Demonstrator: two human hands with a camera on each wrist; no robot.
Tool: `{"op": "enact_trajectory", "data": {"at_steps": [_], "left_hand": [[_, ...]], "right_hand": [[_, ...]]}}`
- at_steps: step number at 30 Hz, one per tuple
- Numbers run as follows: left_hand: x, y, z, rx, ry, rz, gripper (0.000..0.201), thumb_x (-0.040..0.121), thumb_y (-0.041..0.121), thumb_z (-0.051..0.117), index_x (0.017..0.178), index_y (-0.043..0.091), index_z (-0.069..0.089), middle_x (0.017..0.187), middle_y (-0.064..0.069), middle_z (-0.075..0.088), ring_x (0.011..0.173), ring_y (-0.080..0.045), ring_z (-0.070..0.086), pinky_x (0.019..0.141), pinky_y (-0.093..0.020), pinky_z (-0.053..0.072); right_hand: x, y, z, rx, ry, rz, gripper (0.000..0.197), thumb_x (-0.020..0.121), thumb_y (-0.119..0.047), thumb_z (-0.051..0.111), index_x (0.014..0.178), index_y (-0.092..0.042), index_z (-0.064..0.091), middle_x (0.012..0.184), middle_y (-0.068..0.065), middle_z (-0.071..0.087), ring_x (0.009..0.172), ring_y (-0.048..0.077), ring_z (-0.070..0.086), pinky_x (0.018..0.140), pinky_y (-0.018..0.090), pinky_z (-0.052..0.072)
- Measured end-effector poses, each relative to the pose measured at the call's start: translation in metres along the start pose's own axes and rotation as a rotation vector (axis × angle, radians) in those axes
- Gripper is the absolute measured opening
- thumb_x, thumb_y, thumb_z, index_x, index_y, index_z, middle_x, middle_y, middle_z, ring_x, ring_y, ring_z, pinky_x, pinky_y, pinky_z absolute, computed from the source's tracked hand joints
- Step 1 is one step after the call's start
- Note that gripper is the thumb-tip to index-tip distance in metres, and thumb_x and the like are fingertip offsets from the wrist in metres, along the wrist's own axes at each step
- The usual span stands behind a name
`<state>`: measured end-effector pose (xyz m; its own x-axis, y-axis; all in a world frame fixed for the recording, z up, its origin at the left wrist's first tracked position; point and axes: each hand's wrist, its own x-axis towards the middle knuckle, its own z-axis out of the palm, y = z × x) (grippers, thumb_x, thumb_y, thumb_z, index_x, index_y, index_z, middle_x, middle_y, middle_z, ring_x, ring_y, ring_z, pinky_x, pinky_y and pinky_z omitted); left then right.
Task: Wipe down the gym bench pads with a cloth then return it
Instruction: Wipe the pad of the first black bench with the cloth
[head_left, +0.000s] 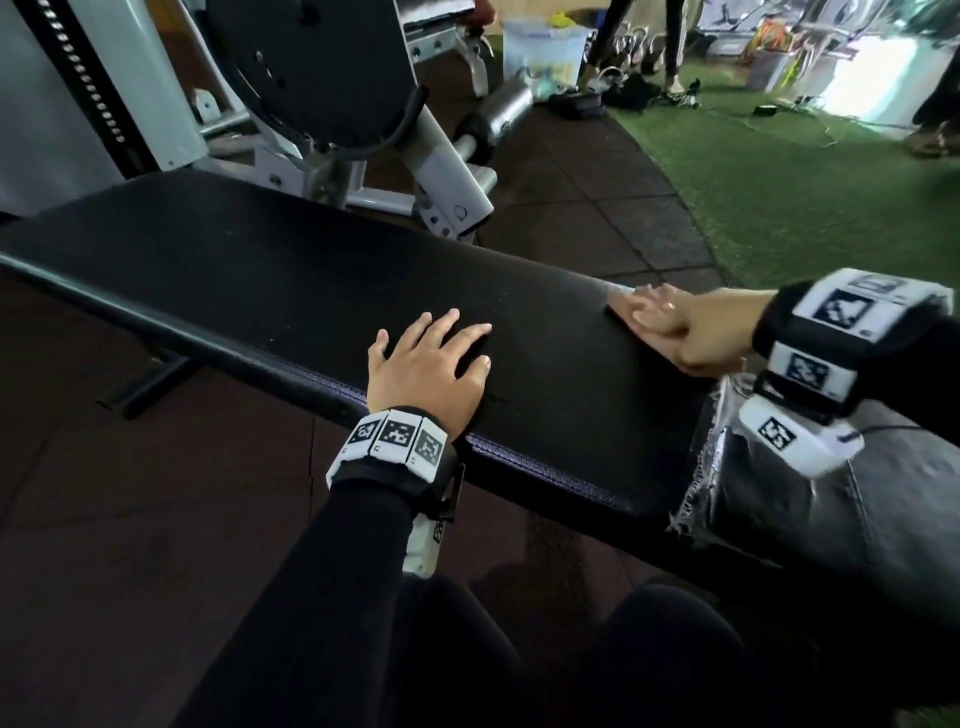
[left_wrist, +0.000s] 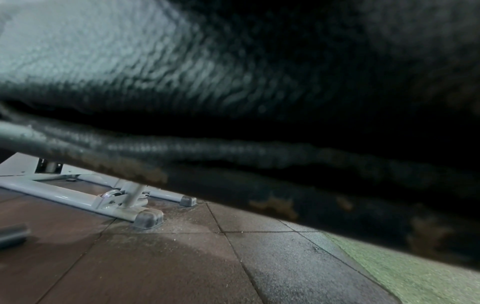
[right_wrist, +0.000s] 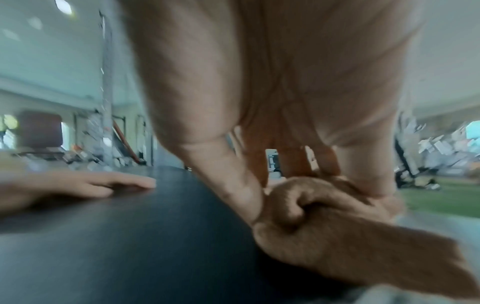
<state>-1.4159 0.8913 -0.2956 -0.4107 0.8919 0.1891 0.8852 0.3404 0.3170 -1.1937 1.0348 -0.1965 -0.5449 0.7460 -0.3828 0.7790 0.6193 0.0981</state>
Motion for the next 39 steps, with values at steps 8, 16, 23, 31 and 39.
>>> {"op": "enact_trajectory", "data": {"at_steps": [8, 16, 23, 31, 39], "left_hand": [[0.005, -0.016, -0.014, -0.062, 0.013, -0.004, 0.042, 0.095, 0.046, 0.033, 0.137, 0.044, 0.039, 0.151, 0.019, 0.031, 0.141, -0.002, 0.018, 0.115, -0.041, -0.002], [0.039, -0.082, -0.033, 0.156, -0.148, -0.358, 0.057, 0.091, 0.061, 0.013, 0.146, 0.049, 0.007, 0.159, 0.011, -0.002, 0.146, -0.013, -0.008, 0.114, -0.053, -0.009], [0.044, -0.079, -0.043, 0.130, -0.380, -0.412, 0.057, 0.092, 0.060, 0.012, 0.144, 0.049, -0.011, 0.157, 0.011, -0.019, 0.142, -0.012, -0.022, 0.112, -0.053, -0.013], [0.058, -0.075, -0.059, 0.044, -0.690, -0.478, 0.059, 0.091, 0.064, 0.010, 0.136, 0.053, -0.027, 0.145, 0.015, -0.042, 0.134, -0.012, -0.039, 0.107, -0.055, -0.021], [0.064, -0.079, -0.066, 0.010, -0.771, -0.453, 0.056, 0.089, 0.066, 0.007, 0.117, 0.057, -0.041, 0.122, 0.022, -0.058, 0.130, -0.012, -0.043, 0.103, -0.057, -0.024]], "right_hand": [[0.024, -0.022, -0.002, -0.092, 0.011, -0.028, 0.056, 0.098, -0.016, 0.042, 0.145, -0.003, 0.015, 0.153, 0.015, 0.014, 0.141, 0.032, 0.013, 0.112, 0.034, 0.013], [0.080, 0.031, -0.013, -0.010, -0.101, 0.012, 0.070, 0.097, -0.012, 0.035, 0.148, -0.031, -0.010, 0.156, 0.011, 0.016, 0.137, 0.033, 0.029, 0.110, 0.037, 0.026], [0.109, 0.053, -0.002, 0.271, -0.176, -0.070, 0.062, 0.097, -0.007, 0.024, 0.148, -0.037, 0.005, 0.137, 0.003, 0.040, 0.132, 0.028, 0.031, 0.112, 0.045, 0.021], [0.112, 0.057, 0.007, 0.348, -0.188, 0.031, 0.060, 0.097, -0.016, 0.026, 0.143, -0.049, 0.008, 0.142, 0.002, 0.037, 0.133, 0.024, 0.029, 0.110, 0.043, 0.017], [0.102, 0.056, 0.012, 0.414, -0.113, 0.028, 0.064, 0.092, -0.014, 0.035, 0.147, -0.038, 0.012, 0.148, -0.003, 0.029, 0.138, 0.021, 0.021, 0.114, 0.045, 0.015]]}}
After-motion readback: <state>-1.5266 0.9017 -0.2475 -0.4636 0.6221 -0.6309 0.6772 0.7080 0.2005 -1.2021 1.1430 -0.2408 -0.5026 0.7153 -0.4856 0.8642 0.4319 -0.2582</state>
